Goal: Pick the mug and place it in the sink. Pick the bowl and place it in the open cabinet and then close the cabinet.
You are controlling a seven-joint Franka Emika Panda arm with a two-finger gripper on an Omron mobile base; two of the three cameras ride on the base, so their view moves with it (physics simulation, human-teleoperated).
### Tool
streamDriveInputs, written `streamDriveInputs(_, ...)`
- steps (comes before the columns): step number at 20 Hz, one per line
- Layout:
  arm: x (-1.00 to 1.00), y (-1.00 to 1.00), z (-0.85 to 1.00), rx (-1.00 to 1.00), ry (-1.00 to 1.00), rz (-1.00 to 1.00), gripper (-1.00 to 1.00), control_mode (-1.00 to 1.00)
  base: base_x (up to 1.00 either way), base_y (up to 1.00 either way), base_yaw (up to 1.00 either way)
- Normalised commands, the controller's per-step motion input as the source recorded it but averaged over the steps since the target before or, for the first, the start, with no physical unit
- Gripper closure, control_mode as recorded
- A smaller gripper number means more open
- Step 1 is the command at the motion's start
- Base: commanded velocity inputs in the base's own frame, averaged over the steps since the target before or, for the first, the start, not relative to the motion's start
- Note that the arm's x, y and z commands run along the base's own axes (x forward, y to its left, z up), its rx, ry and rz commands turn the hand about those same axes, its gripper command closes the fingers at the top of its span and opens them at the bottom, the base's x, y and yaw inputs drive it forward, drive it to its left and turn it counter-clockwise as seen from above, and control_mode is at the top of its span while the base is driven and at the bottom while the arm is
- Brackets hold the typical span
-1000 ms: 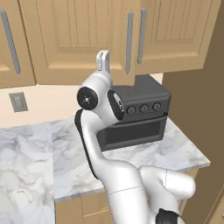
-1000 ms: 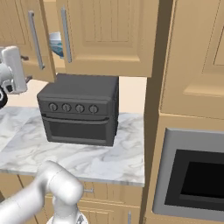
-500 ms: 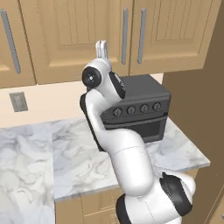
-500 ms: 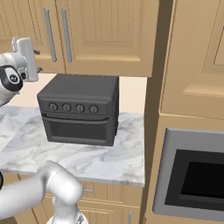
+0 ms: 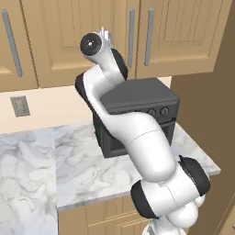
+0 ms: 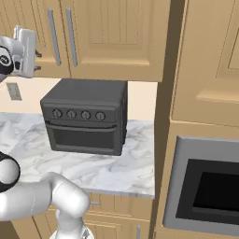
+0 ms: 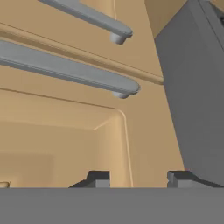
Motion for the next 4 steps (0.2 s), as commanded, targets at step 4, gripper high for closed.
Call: streamDriveInputs(4, 0.45, 0.00, -0.43, 0.08, 0.01, 0.00, -1.00, -1.00, 0.00, 0.00, 0.00)
